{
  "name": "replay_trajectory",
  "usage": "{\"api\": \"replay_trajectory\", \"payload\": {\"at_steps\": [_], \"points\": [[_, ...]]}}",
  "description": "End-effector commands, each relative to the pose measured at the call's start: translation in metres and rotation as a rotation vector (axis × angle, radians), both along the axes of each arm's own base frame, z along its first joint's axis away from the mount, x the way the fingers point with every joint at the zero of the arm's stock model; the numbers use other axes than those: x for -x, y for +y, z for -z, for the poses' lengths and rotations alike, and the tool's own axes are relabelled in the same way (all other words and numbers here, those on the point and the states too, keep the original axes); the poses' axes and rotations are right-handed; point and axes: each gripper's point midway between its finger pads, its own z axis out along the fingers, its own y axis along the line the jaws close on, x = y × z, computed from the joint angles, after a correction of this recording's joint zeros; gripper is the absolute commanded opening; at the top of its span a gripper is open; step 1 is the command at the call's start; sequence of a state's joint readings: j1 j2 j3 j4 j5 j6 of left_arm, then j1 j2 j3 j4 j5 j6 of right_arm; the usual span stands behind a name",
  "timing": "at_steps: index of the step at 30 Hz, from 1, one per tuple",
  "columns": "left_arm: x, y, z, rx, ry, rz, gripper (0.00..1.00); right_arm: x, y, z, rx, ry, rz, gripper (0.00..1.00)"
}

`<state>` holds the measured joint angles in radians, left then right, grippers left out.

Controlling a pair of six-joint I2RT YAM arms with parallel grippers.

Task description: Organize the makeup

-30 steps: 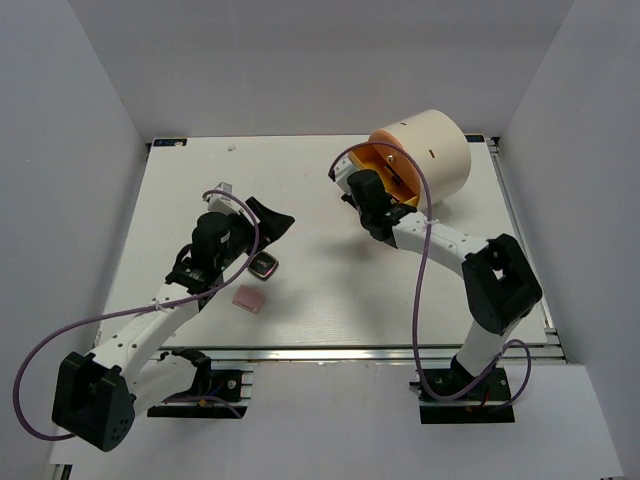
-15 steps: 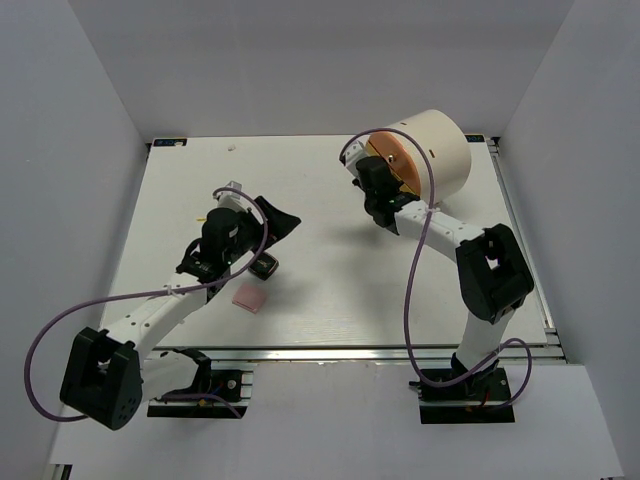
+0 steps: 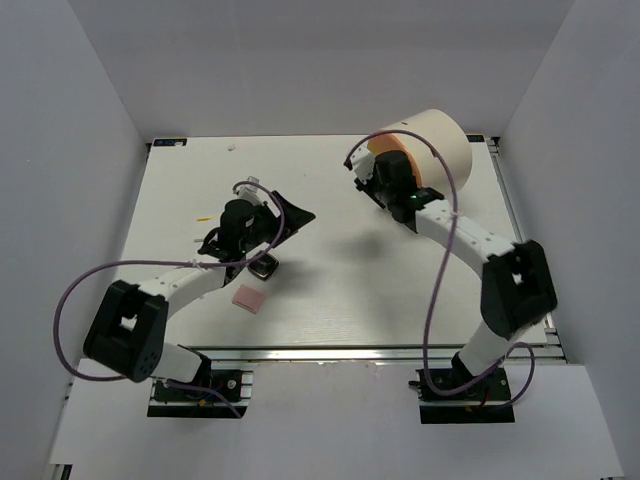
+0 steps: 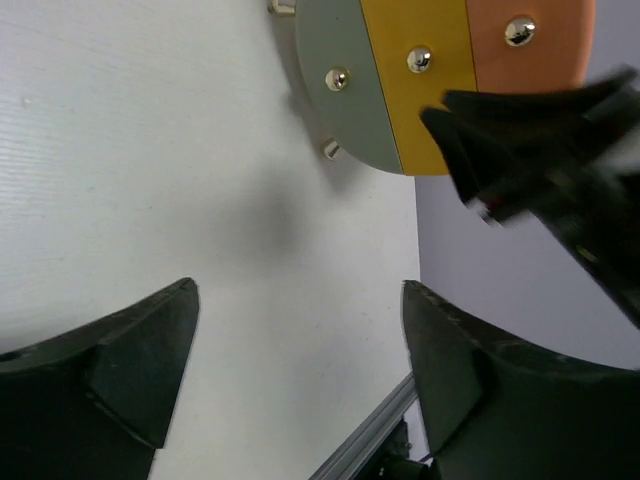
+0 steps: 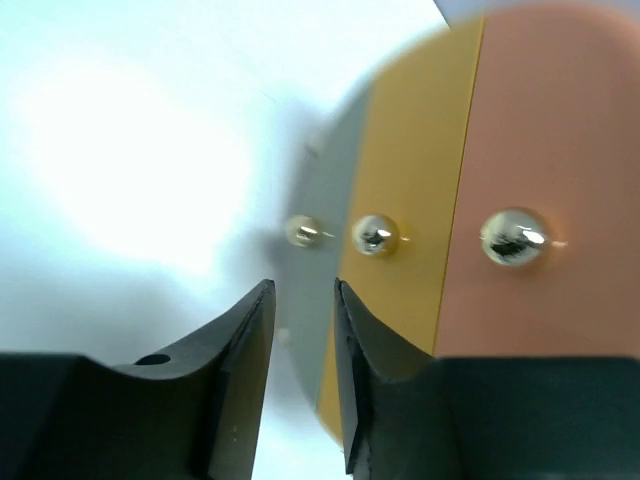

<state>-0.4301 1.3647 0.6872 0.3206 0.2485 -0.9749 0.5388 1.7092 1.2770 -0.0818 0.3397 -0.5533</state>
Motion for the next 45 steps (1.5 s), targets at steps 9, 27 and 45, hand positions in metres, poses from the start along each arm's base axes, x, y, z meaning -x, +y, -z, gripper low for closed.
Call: {"api": "replay_trajectory", "payload": {"at_steps": [9, 27, 45], "points": [[-0.048, -0.131, -0.003, 0.180, 0.034, 0.212, 0.57, 0.097, 0.005, -0.122, -0.630, 0.026, -0.405, 0.02], [-0.130, -0.203, 0.051, 0.289, 0.094, 0.171, 0.62, 0.122, -0.049, -0.123, -0.721, -0.029, -0.294, 0.20], [-0.164, -0.216, 0.073, 0.352, 0.148, 0.089, 0.53, 0.125, -0.059, -0.119, -0.733, -0.034, -0.272, 0.20]]}}
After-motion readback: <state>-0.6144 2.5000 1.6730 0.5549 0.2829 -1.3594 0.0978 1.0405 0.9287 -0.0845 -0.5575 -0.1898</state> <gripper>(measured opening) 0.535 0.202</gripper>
